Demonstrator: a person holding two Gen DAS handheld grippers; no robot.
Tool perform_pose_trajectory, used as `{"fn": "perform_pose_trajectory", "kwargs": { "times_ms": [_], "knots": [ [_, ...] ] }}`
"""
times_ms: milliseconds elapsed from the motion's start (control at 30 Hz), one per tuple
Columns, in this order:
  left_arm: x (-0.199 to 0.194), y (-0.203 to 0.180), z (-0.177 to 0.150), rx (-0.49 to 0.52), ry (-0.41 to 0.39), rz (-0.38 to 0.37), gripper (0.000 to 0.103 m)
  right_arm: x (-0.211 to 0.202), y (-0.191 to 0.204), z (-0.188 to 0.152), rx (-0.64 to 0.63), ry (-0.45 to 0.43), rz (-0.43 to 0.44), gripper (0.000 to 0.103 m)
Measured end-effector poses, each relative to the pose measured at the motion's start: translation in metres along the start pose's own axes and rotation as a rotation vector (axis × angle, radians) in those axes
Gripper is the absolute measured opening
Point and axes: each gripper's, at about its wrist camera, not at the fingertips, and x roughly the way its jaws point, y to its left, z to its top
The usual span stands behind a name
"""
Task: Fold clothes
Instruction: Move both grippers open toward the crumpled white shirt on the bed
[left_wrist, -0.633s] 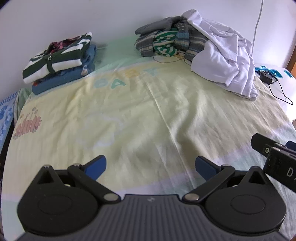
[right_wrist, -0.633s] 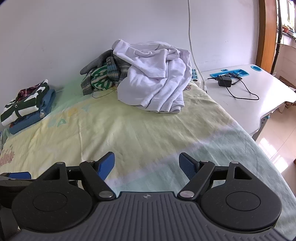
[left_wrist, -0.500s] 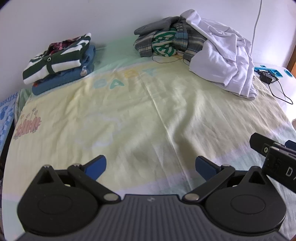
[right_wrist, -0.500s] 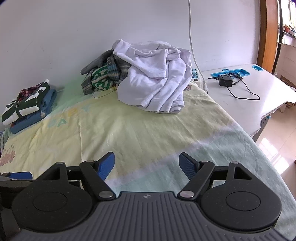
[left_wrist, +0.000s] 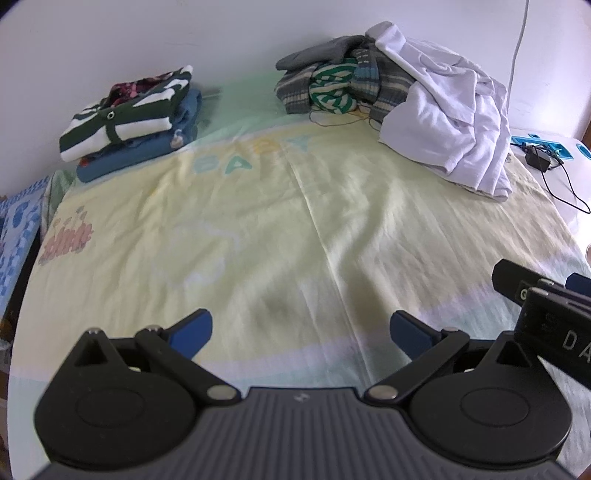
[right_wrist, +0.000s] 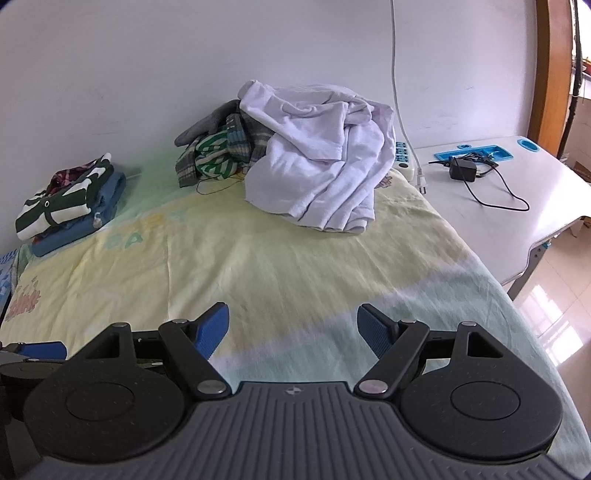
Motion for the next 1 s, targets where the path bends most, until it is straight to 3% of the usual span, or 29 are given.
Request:
{"fn": "perform_pose_trajectory", "kwargs": {
  "times_ms": [433,1000],
  "knots": [
    [-0.006,0.008,-0.004,-0.022,0.007,0.017,0.102,-0.002,0.013,0.005,-0.028,0.048,0.008,0.079],
    [0.012,0.042,0.004,-0.012,0.047,-0.016,0.102,0.008,0.033,0.007,0.021,0.14,-0.146,0.079]
  ]
}}
